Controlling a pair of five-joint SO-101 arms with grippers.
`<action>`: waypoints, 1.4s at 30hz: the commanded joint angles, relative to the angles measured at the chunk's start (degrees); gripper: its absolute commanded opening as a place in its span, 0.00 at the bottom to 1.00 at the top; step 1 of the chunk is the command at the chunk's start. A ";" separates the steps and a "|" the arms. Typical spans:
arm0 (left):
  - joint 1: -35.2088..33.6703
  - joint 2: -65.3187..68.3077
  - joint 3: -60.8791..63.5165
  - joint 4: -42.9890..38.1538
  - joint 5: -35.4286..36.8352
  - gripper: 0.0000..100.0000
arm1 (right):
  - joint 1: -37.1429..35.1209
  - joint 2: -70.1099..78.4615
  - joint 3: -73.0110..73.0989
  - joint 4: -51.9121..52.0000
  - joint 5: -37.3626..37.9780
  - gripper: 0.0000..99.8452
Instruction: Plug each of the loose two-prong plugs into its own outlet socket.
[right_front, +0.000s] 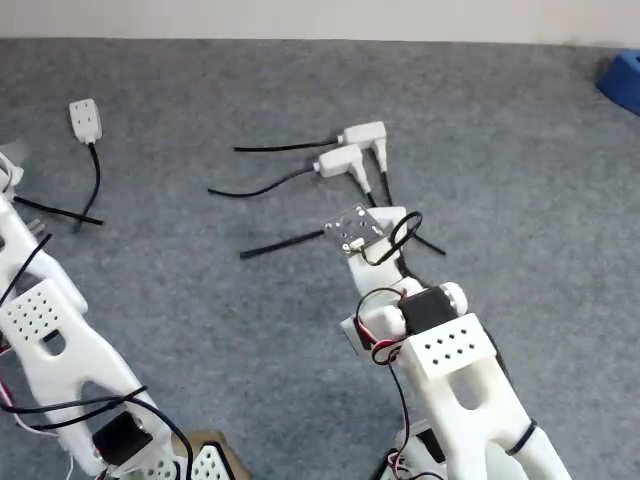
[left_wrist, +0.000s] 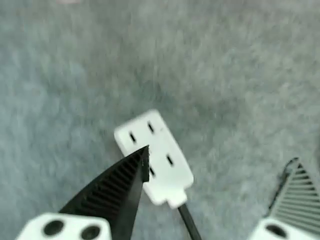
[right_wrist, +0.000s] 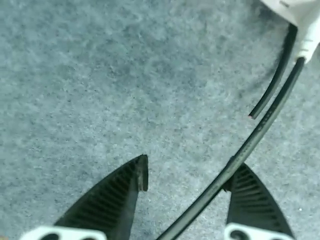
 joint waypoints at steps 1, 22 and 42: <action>-1.19 -1.36 -0.75 5.10 4.22 0.40 | -0.66 -0.75 -0.13 -0.84 -0.53 0.24; -8.13 -9.01 -0.48 10.20 -2.64 0.40 | -0.66 -0.75 -0.13 -0.84 -0.53 0.24; -2.51 0.84 -0.40 3.60 -1.32 0.40 | -0.66 -0.75 -0.04 -0.75 -0.53 0.24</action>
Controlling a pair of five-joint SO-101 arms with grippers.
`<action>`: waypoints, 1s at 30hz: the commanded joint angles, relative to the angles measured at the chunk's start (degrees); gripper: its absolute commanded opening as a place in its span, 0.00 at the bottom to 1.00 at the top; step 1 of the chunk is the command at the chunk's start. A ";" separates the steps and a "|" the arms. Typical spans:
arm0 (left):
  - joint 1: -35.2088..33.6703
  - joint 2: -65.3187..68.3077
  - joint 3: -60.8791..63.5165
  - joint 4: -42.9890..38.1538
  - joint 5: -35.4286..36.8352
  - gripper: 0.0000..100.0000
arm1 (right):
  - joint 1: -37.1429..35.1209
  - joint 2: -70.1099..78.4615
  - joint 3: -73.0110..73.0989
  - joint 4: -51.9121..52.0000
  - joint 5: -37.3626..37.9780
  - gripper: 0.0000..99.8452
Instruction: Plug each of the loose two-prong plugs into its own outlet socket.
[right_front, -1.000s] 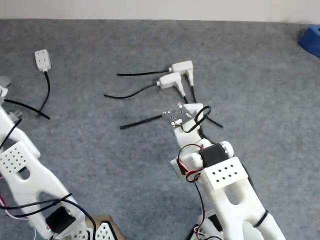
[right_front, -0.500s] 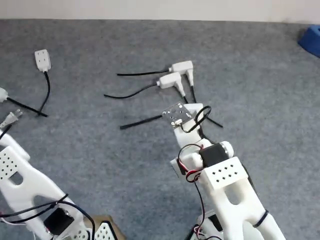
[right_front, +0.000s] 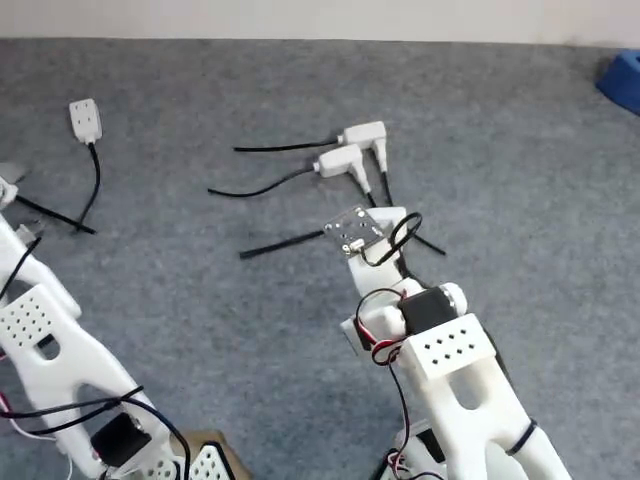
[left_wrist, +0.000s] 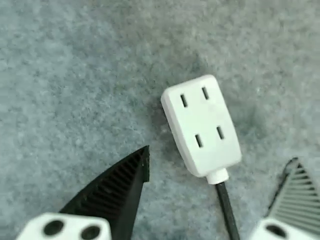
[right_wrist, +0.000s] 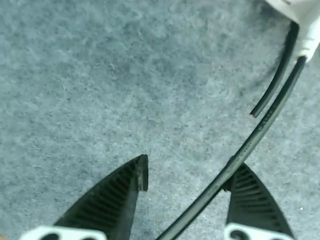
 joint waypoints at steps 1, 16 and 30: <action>-0.04 -0.13 -0.40 -1.93 -1.58 0.40 | -0.66 -0.75 -0.31 -0.75 -0.53 0.24; -0.48 0.22 -0.66 -3.60 -8.79 0.02 | -0.66 -0.75 -0.48 0.75 -0.35 0.24; 15.08 -7.78 -9.89 6.77 -25.23 0.01 | -0.66 -0.75 -0.40 0.31 -0.44 0.24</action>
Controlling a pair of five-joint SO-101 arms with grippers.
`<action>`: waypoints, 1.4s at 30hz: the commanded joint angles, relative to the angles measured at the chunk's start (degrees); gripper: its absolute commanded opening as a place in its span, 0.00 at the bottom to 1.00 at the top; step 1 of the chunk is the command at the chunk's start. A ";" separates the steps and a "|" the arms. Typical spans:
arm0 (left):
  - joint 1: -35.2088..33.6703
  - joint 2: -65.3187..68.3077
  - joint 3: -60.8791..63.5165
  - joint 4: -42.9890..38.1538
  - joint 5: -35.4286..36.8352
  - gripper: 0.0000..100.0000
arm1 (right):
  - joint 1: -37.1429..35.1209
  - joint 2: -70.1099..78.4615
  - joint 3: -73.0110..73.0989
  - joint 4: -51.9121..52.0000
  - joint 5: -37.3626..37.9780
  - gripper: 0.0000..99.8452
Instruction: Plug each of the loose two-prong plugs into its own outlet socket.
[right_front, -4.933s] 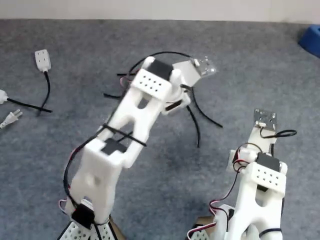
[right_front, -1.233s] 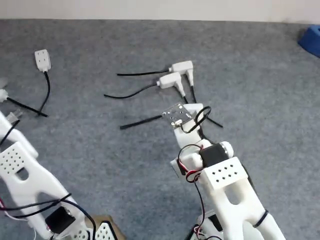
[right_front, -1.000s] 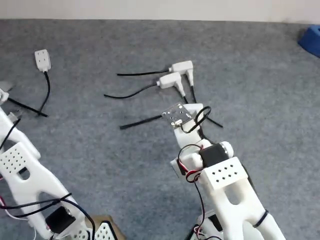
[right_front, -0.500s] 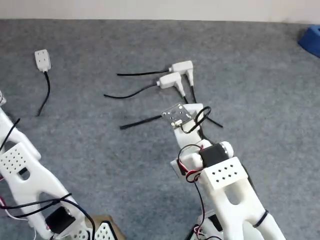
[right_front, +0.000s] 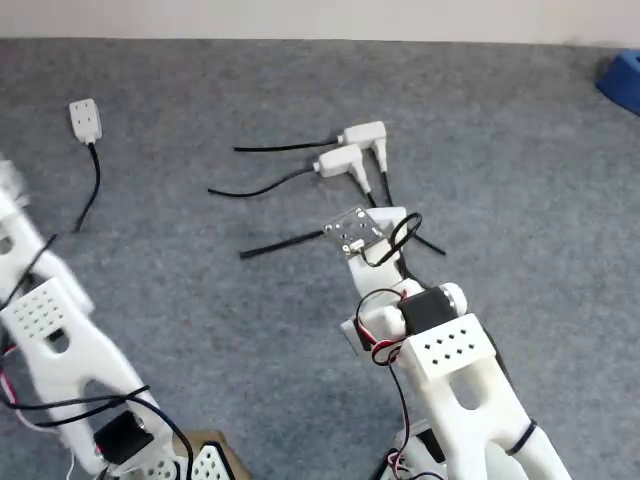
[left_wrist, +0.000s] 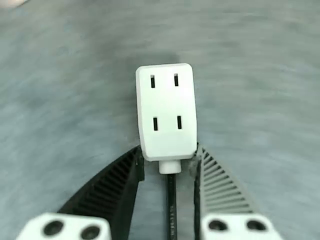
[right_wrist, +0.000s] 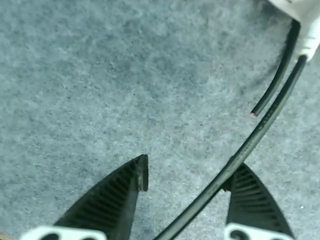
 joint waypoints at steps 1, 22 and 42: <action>12.26 -11.74 -8.57 9.93 -3.78 0.01 | -0.66 -0.75 -0.40 -0.04 -0.53 0.24; 47.08 -74.51 80.40 33.58 -38.07 0.00 | 16.31 -0.13 -0.84 -1.19 -0.35 0.24; 55.16 -98.42 126.02 4.84 -57.49 0.01 | 22.11 -0.22 -0.75 -1.98 -0.70 0.24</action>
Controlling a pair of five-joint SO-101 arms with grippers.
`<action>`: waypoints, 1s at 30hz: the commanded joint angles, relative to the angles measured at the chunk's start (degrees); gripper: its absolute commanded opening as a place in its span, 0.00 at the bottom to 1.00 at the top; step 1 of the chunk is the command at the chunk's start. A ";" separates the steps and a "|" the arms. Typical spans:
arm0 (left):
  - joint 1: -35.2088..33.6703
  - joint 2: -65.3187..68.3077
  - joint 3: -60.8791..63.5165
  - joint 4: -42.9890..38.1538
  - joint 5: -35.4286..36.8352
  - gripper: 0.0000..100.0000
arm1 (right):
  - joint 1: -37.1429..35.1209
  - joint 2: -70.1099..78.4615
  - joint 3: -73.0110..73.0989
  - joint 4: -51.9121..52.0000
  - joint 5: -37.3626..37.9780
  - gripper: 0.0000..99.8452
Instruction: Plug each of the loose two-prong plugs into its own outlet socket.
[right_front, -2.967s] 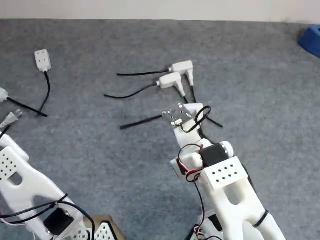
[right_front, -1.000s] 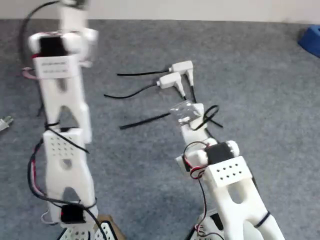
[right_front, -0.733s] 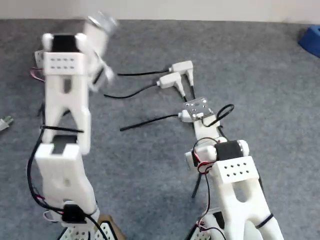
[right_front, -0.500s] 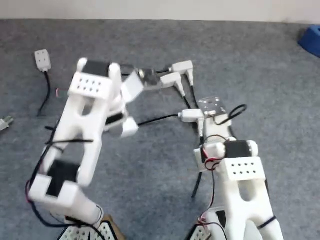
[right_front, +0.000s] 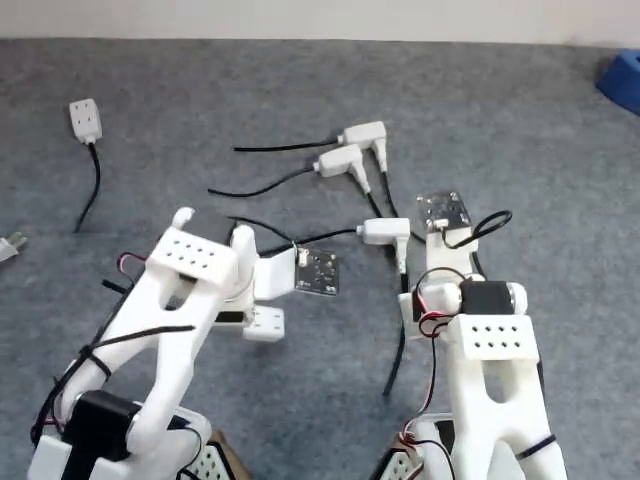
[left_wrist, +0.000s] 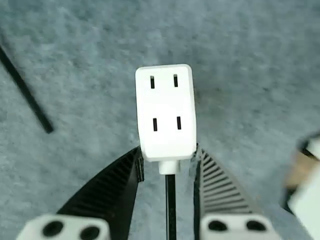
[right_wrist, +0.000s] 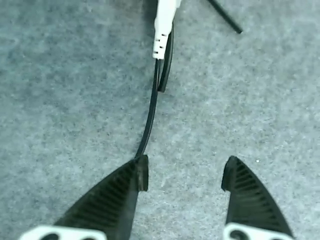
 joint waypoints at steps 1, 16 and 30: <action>0.04 -2.24 2.59 -7.82 -0.35 0.01 | 0.66 -0.22 -0.75 -0.75 -0.53 0.24; -8.57 -2.77 4.70 -6.68 -9.23 0.29 | 0.57 -0.22 -0.75 -0.75 -0.53 0.24; -58.24 12.70 -17.36 -38.95 4.40 0.29 | -2.59 -0.22 -0.48 -0.75 -0.44 0.24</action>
